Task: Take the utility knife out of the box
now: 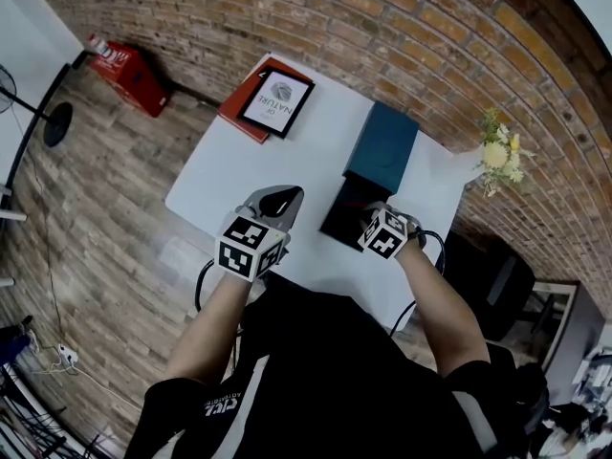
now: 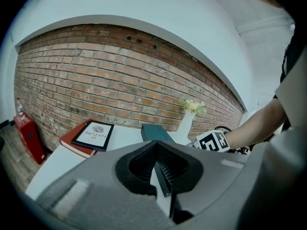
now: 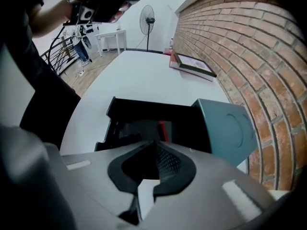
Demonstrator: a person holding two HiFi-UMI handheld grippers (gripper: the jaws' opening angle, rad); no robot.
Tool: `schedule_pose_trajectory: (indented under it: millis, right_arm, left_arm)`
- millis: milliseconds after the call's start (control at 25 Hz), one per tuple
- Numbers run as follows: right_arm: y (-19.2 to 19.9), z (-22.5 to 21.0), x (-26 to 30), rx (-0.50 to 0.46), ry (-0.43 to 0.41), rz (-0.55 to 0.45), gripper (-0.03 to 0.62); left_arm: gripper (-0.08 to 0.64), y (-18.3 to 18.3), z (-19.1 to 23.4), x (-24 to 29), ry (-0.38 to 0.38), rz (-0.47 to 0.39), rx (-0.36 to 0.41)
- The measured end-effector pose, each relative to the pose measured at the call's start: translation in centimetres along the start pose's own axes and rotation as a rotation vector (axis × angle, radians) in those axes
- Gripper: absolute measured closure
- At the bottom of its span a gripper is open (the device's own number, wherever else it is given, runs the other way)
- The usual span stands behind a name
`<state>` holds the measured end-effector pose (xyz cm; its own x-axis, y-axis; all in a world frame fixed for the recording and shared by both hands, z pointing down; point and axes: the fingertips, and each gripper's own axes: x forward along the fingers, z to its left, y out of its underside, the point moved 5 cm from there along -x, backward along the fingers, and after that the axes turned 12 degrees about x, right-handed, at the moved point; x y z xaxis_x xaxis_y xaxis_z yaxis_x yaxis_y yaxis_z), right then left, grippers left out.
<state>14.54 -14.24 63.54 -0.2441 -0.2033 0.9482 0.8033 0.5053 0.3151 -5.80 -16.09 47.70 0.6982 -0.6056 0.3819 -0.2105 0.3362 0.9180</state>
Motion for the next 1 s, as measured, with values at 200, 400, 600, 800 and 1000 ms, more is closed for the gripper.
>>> schedule_pose_trajectory:
  millis: [200, 400, 600, 800, 1000]
  right_arm:
    - [-0.1, -0.6, -0.9, 0.020, 0.005, -0.020, 0.592]
    - [-0.7, -1.9, 0.0, 0.081, 0.031, -0.050, 0.554]
    - [-1.9, -3.6, 1.6, 0.046, 0.052, -0.049, 0.474]
    - [-3.1, -4.0, 2.8, 0.004, 0.009, -0.028, 0.428]
    - [-3.5, -3.3, 4.4, -0.022, -0.032, 0.017, 0.416]
  left_arm:
    - [0.552, -0.2, -1.1, 1.9, 0.051, 0.016, 0.007]
    - [0.552, -0.4, -1.6, 2.7, 0.071, 0.026, 0.017]
    - [0.552, 0.1, -1.0, 2.4, 0.051, 0.040, 0.004]
    - [0.552, 0.9, 0.5, 1.5, 0.013, 0.055, -0.021]
    - [0.552, 1.6, 1.5, 0.9, -0.014, 0.067, -0.040]
